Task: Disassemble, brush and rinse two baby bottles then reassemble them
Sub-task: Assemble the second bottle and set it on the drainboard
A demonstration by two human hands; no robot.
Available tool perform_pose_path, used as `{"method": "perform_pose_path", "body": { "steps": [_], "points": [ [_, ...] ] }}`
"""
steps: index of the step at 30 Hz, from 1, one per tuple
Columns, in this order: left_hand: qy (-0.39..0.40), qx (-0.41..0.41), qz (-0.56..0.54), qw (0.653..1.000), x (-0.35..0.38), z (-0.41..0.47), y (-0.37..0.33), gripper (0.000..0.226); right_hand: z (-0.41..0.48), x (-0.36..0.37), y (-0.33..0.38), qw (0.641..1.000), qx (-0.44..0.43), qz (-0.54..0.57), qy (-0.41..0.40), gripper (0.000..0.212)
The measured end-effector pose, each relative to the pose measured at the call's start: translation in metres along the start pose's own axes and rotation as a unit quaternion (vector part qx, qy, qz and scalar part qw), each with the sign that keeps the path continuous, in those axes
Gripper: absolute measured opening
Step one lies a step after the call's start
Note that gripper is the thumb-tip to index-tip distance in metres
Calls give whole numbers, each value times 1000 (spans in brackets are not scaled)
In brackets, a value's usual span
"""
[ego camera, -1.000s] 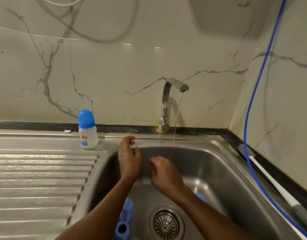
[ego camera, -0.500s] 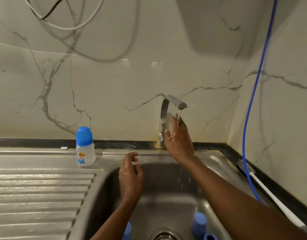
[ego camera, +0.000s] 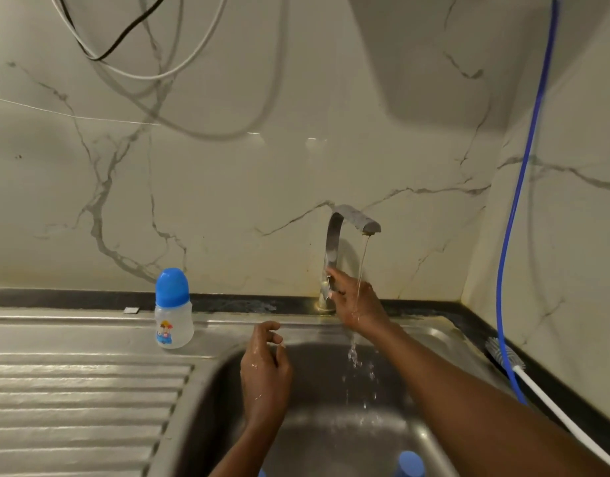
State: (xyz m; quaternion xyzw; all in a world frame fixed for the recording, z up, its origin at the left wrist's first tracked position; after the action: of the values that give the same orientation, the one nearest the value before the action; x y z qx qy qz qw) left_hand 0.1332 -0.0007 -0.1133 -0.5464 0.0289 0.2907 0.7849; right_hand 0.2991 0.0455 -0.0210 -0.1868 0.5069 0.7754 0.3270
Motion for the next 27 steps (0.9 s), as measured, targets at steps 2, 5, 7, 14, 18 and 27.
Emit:
{"method": "perform_pose_path", "body": {
  "steps": [2, 5, 7, 14, 18, 27],
  "points": [
    [5, 6, -3, 1000, 0, 0, 1, 33, 9, 0, -5, 1000, -4, -3, -20, 32],
    [11, 20, -8, 1000, -1, -2, 3, 32, 18, 3, -9, 997, 23, 31, -71, 32],
    [9, 28, -12, 1000, -2, -2, 5, 31, 15, 8, -11, 986, 56, 105, -113, 30],
    [19, 38, -7, 999, -4, 1, 6, 33, -21, 25, -8, 977, 117, 120, -131, 33],
    [97, 75, 41, 992, 2, -5, 5, 37, -92, 31, -23, 968, 210, -14, 139, 35],
    [368, 218, 268, 863, -35, -21, -36, 38, -175, 37, -14, 886, 192, -188, 378, 35]
  ]
}}
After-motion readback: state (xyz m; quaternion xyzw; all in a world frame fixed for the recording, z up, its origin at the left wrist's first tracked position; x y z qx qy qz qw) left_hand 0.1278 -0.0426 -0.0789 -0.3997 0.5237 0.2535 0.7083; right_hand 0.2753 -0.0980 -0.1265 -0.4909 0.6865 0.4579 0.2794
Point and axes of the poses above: each hand's wrist, its own z-axis towards the middle knuckle, its own x-axis out of the palm, y = z × x, the point moved 1 cm from there along z, towards the middle knuckle, and after that the axes turned 13 degrees about z, right-handed, at the moved point
